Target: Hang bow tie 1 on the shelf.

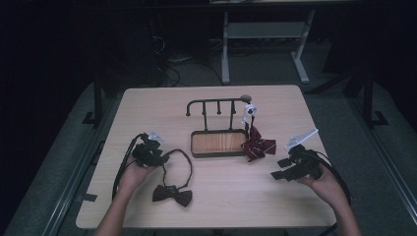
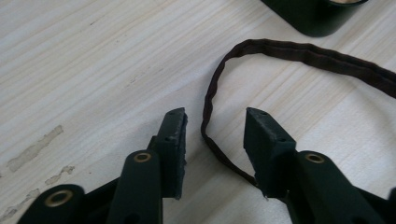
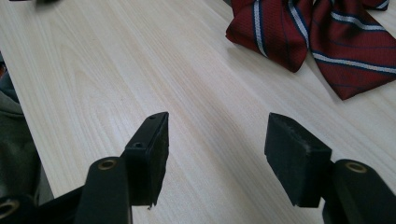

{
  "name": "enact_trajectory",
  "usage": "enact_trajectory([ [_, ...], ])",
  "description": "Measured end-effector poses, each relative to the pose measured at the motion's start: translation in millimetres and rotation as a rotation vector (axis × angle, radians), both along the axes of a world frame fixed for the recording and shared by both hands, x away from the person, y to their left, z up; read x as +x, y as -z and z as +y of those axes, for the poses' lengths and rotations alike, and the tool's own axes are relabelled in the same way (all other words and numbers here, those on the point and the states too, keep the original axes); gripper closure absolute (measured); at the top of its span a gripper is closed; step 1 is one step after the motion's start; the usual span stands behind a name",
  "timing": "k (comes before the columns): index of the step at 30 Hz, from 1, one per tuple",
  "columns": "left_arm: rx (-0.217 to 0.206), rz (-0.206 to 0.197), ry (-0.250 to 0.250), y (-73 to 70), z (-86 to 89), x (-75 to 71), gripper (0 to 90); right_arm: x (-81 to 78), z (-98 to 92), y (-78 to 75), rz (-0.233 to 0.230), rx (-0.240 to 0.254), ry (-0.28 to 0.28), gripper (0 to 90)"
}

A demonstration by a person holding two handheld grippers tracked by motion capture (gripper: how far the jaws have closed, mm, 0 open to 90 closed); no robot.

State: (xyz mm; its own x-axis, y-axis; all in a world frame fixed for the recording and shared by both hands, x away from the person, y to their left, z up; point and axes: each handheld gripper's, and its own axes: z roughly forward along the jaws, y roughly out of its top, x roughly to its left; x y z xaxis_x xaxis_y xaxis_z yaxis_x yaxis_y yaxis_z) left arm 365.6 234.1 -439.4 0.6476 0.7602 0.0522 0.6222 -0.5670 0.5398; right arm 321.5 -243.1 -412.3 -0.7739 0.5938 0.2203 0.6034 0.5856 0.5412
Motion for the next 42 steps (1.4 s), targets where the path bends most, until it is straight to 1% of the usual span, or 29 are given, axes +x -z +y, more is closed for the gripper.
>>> enact_trajectory([
  [2, 0.001, -0.001, 0.002, 0.0, 0.3, 0.3, 63.0, 0.0, 0.1, -0.2, -0.001, 0.000, -0.001, 39.9],
  [4, -0.010, -0.005, 0.000, -0.2, 0.7, 0.5, 65.2, -0.3, 0.6, -0.3, 0.001, -0.004, 0.000, 39.9],
  [6, -0.007, -0.005, 0.004, -0.1, 0.8, 1.0, 67.1, 0.1, 1.0, -0.1, -0.006, -0.003, -0.007, 39.9],
  [9, -0.010, 0.005, 0.003, 1.4, 0.8, 1.9, 68.3, 0.0, 1.7, -0.2, -0.004, -0.003, -0.007, 39.9],
  [10, -0.002, 0.008, 0.007, 3.3, 0.3, 3.5, 68.4, 0.0, 2.1, -0.7, -0.004, -0.006, -0.007, 39.9],
  [13, 0.002, 0.008, 0.009, 4.6, 0.0, 5.5, 70.7, 0.4, 1.8, -1.2, -0.009, -0.004, -0.006, 39.9],
  [15, 0.012, 0.016, 0.010, 5.6, 0.2, 6.0, 72.7, 0.0, 1.4, -1.9, -0.011, -0.005, -0.005, 40.0],
  [17, 0.014, 0.024, 0.009, 7.1, 0.5, 6.6, 74.0, -0.4, 1.5, -2.2, -0.011, -0.004, -0.007, 40.0],
  [23, 0.007, 0.034, 0.017, 8.2, -0.1, 6.8, 79.9, -0.3, 1.4, -1.2, -0.014, -0.007, -0.010, 40.1],
  [25, 0.009, 0.032, 0.022, 8.8, 0.2, 7.2, 80.7, -0.9, 2.2, -1.4, -0.007, 0.002, -0.012, 40.0],
  [26, 0.009, 0.032, 0.022, 8.8, 0.2, 7.2, 81.2, -0.9, 2.8, -1.7, -0.013, 0.004, -0.015, 40.1],
  [30, 0.007, 0.032, 0.031, 9.2, 1.2, 6.9, 87.3, -2.3, 6.6, -3.7, -0.015, 0.008, -0.022, 40.1],
  [31, 0.010, 0.039, 0.035, 8.9, 1.4, 6.7, 88.5, -2.5, 7.1, -3.9, -0.016, 0.006, -0.022, 40.1],
  [35, 0.004, 0.047, 0.048, 8.4, 0.7, 5.7, 89.4, -1.9, 6.6, -3.0, -0.016, 0.008, -0.020, 40.0],
  [36, 0.004, 0.053, 0.056, 7.0, 1.5, 5.3, 89.4, -2.2, 6.4, -2.9, -0.009, 0.013, -0.016, 40.1],
  [37, -0.004, 0.054, 0.060, 5.8, 2.7, 5.1, 89.5, -2.5, 6.0, -2.6, -0.010, 0.016, -0.018, 40.1],
  [38, -0.026, 0.052, 0.061, 3.6, 4.1, 3.5, 89.6, -2.8, 5.0, -1.9, -0.016, 0.013, -0.017, 40.2],
  [39, -0.026, 0.052, 0.061, 3.6, 4.1, 3.5, 89.6, -2.8, 5.0, -1.9, -0.016, 0.013, -0.017, 40.2],
  [40, -0.043, 0.048, 0.062, 1.2, 5.5, 1.6, 89.6, -2.5, 3.9, -1.3, -0.011, 0.017, -0.015, 40.2],
  [41, -0.043, 0.048, 0.062, 1.2, 5.5, 1.6, 89.6, -2.5, 3.9, -1.3, -0.011, 0.017, -0.015, 40.2],
  [42, -0.052, 0.051, 0.066, -0.3, 6.6, 0.9, 89.6, -2.6, 3.4, -1.1, -0.006, 0.021, -0.011, 40.3],
])
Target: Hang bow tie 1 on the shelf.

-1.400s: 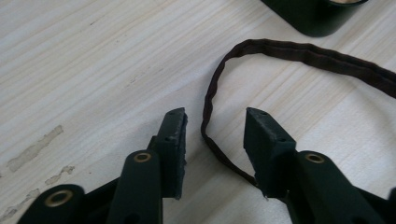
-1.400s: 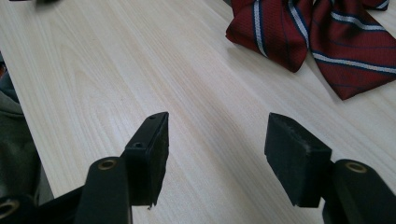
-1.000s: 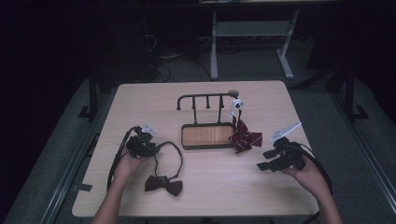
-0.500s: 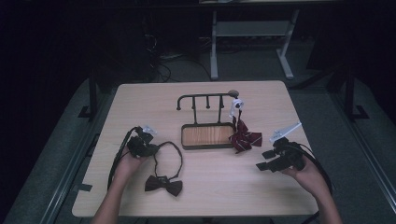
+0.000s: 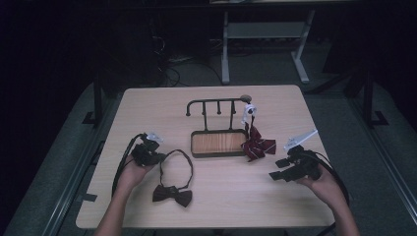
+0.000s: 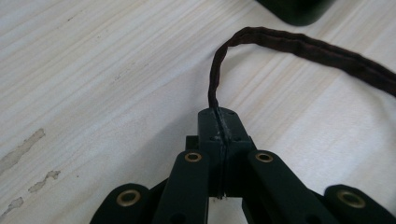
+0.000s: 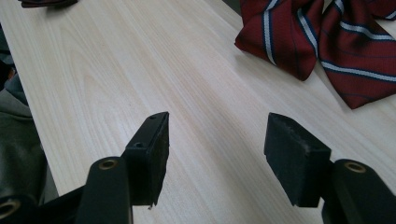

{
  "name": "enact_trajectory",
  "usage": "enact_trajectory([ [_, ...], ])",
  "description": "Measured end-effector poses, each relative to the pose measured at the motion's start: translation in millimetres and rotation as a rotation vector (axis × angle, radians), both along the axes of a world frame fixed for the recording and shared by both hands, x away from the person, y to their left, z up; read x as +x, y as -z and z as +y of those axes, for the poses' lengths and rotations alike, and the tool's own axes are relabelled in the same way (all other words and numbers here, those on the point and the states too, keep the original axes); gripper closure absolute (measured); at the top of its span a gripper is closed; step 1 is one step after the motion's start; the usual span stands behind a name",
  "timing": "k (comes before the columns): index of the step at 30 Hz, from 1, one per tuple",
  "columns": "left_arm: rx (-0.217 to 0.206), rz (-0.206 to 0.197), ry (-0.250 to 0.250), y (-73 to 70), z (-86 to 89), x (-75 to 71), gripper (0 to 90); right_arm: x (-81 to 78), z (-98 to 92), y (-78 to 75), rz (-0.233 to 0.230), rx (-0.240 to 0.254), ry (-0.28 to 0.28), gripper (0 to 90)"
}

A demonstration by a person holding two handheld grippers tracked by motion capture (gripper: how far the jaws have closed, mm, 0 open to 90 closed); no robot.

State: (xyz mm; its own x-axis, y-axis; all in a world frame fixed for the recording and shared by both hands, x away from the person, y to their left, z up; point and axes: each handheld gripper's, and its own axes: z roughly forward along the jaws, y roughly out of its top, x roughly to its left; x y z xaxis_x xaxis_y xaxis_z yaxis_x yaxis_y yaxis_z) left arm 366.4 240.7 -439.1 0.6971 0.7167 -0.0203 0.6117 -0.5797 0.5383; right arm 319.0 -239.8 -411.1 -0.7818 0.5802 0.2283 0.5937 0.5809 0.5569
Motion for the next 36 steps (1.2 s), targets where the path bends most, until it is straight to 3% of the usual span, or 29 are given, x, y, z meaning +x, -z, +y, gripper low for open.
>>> enact_trajectory([
  [16, -0.041, 0.000, 0.076, -19.1, -3.5, -10.9, 89.6, 1.8, -3.7, 6.3, 0.007, 0.007, 0.012, 39.3],
  [36, -0.073, -0.021, 0.110, -39.7, -4.3, -21.1, 89.6, 2.7, -7.3, 7.9, 0.014, 0.009, 0.019, 39.8],
])
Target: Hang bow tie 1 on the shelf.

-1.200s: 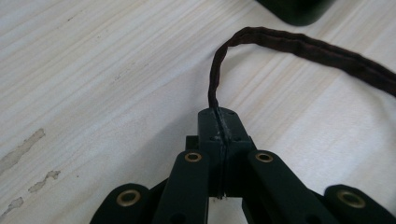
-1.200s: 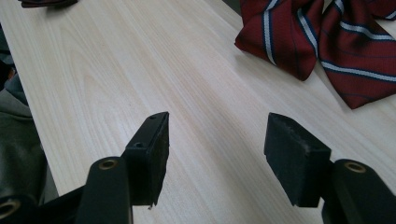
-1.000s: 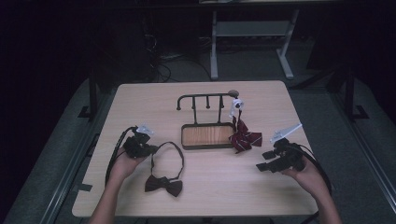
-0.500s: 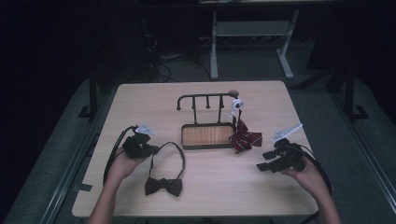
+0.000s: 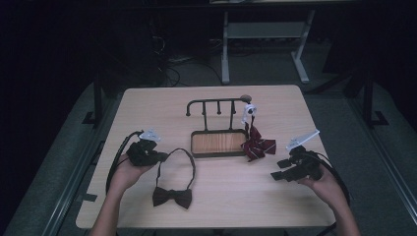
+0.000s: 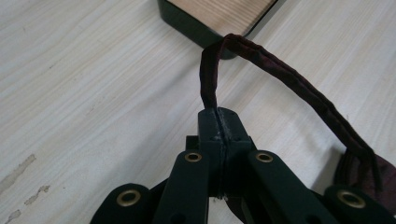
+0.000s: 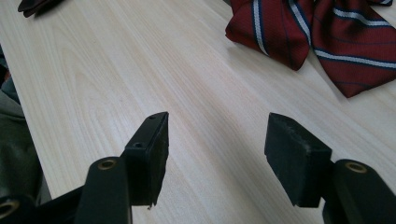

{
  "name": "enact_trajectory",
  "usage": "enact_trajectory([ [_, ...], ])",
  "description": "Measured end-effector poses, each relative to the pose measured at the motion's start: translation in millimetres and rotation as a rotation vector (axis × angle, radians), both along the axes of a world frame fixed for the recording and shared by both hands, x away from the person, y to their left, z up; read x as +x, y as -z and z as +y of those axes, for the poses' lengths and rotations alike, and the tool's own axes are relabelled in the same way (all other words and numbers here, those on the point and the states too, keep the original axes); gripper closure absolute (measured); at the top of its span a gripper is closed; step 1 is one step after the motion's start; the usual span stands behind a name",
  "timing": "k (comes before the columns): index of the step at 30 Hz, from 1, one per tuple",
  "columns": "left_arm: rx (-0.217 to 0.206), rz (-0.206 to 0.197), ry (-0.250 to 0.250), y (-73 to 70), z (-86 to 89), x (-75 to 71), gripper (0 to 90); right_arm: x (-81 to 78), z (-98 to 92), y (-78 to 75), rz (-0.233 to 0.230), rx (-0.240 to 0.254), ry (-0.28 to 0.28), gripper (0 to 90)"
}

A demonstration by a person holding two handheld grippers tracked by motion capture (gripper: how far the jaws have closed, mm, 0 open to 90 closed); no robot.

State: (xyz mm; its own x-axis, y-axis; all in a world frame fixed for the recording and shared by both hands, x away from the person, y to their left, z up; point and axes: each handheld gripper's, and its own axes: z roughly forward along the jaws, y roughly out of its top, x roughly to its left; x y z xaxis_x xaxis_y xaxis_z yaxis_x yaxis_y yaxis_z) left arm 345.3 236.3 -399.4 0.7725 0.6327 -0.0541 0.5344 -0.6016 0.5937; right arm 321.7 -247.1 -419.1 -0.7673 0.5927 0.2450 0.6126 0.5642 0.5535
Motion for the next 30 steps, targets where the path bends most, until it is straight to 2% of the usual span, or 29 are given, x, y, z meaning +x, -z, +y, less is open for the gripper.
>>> enact_trajectory([
  [12, 0.006, -0.029, 0.034, -12.2, -7.8, -6.8, 89.7, 0.2, -2.1, 0.7, -0.001, 0.002, 0.004, 39.8],
  [30, 0.013, -0.035, 0.063, -25.5, -10.4, -12.9, 89.7, 1.7, -2.2, 0.5, 0.004, 0.007, -0.002, 39.9],
])
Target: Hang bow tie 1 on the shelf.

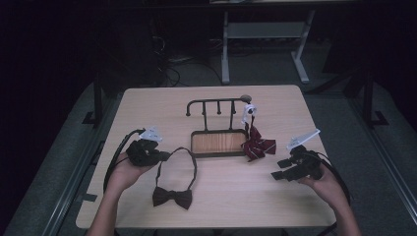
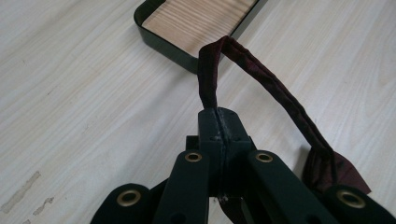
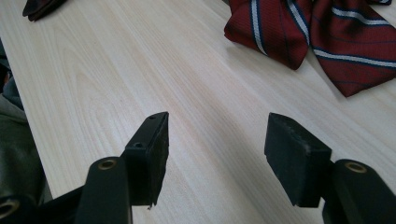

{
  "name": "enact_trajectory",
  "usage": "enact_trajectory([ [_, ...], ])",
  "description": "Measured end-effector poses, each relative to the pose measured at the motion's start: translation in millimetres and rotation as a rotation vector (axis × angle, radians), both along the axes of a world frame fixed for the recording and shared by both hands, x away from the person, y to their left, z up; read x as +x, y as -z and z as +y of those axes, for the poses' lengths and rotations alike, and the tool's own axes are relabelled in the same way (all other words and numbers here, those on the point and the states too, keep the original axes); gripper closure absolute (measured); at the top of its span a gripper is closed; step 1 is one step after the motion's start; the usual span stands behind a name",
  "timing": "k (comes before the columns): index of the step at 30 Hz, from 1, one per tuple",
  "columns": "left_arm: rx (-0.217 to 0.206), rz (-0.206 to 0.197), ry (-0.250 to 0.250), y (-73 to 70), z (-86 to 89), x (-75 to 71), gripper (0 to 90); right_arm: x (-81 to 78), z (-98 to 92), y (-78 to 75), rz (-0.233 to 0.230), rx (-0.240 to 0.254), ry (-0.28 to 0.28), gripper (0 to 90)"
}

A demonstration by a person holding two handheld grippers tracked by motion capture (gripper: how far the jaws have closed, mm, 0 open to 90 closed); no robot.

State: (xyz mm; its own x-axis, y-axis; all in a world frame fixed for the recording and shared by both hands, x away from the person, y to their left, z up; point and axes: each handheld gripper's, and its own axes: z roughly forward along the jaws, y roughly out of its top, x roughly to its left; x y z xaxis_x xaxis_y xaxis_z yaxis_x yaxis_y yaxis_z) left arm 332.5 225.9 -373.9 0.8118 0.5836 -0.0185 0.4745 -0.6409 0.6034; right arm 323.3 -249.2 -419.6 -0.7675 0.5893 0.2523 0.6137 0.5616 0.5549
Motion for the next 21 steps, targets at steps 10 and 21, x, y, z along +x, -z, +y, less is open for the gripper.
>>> enact_trajectory([
  [10, 0.009, -0.015, 0.050, -20.1, -7.6, -5.1, 89.8, 0.1, -8.3, -2.9, -0.001, 0.018, 0.018, 40.0],
  [21, 0.011, -0.023, 0.077, -30.6, -8.1, -7.0, 89.8, -0.2, -8.1, -5.2, -0.007, 0.016, 0.015, 40.1],
])
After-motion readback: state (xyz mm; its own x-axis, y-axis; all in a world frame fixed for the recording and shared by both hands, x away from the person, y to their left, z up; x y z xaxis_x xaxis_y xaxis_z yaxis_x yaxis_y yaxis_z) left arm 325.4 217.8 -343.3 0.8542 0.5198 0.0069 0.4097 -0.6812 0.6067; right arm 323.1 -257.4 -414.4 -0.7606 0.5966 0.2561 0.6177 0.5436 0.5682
